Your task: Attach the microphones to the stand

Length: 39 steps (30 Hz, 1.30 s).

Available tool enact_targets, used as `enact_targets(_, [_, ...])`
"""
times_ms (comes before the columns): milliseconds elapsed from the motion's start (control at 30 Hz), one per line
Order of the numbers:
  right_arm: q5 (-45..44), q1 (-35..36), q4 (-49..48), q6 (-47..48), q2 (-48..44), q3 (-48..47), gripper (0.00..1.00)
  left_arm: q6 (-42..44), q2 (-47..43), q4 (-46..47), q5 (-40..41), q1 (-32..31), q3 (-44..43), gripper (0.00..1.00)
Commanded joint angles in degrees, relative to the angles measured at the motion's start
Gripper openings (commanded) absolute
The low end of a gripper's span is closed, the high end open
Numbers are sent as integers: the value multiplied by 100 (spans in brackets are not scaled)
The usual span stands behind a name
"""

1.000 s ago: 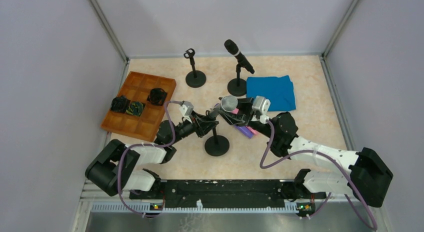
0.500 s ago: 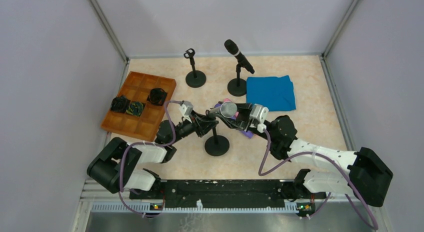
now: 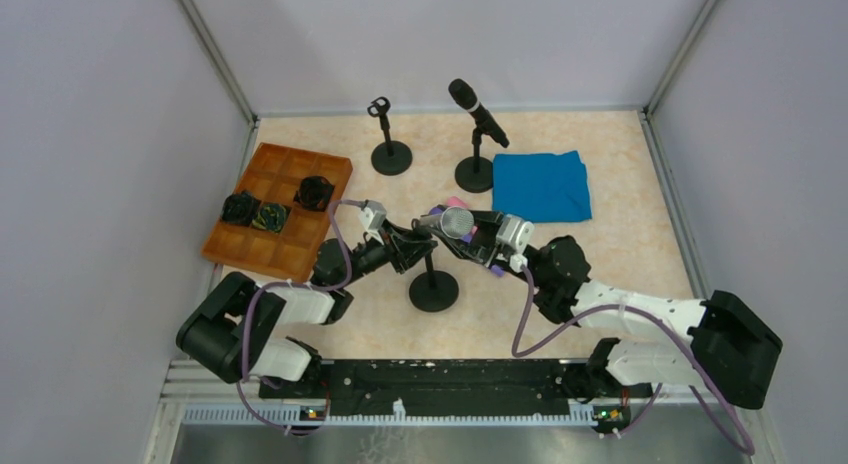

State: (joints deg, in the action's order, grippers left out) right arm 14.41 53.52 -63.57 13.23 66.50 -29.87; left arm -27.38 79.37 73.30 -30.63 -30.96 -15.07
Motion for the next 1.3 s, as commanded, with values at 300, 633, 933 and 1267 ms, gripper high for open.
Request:
enact_targets(300, [-620, -54, 1065, 423, 812, 457, 0, 127, -54, 630, -997, -117, -168, 0])
enact_targets(633, [-656, -53, 1503, 343, 1027, 392, 0, 231, -111, 523, -1103, -123, -198, 0])
enact_targets(933, [-792, -52, 1774, 325, 1371, 266, 0, 494, -267, 124, -1112, -248, -315, 0])
enact_targets(1267, [-864, -59, 1531, 284, 1807, 377, 0, 558, -316, 74, -1059, -288, -330, 0])
